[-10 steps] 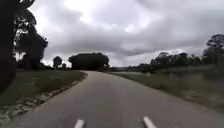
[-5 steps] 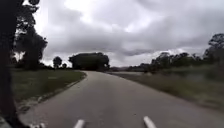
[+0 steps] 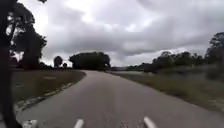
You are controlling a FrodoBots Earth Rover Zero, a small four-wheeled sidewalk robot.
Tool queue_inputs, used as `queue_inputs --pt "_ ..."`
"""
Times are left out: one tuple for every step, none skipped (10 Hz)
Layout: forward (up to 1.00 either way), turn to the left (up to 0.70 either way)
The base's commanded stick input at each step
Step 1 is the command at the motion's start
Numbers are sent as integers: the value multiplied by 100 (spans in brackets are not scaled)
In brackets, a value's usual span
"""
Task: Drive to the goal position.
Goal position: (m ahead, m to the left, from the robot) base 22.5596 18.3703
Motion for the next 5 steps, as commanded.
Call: queue_inputs --pt "70 0" --pt "70 0" --pt "70 0" --pt "70 0" --pt "70 0"
